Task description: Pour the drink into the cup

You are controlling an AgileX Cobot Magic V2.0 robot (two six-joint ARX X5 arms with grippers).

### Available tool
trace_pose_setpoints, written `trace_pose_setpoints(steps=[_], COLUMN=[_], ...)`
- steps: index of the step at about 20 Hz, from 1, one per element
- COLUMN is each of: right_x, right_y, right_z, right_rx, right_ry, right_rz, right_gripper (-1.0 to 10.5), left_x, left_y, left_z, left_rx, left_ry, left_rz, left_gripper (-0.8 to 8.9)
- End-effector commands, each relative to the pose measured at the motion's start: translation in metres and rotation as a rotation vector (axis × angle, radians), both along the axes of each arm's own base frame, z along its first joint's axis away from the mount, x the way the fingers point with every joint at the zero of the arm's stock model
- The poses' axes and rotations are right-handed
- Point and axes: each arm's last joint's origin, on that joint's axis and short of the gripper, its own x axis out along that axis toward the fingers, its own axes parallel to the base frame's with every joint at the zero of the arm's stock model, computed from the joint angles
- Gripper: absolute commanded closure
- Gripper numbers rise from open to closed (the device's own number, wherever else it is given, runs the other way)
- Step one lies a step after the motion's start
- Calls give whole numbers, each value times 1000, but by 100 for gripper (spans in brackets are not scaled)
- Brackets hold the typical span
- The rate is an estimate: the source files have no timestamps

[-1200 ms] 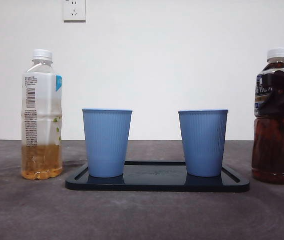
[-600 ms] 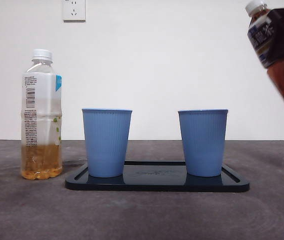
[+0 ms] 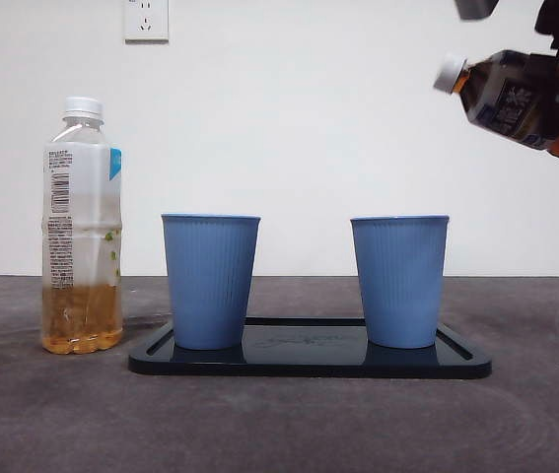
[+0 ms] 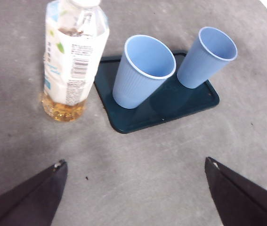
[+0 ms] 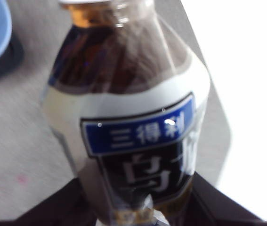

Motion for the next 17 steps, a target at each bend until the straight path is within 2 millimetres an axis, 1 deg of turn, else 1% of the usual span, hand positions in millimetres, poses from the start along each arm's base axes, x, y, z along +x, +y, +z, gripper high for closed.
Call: trace_pose_setpoints(steps=[1,10,17], right_x=[5,5,18], right_y=[9,31,45], right_z=[14,3,-14], right_rx=[-112,-425,-529], right_ry=[-64,-21,15], right_rz=[33,120,125], right_gripper=[837,837,838], left_x=[0,-1,-2], left_y=[-1,-3,-6], left_z=[6,6,5], left_rx=[0,-1,-1], left_ry=[-24,-24,-21], left_rz=[-22,-40,-70], left_gripper=[344,344,344])
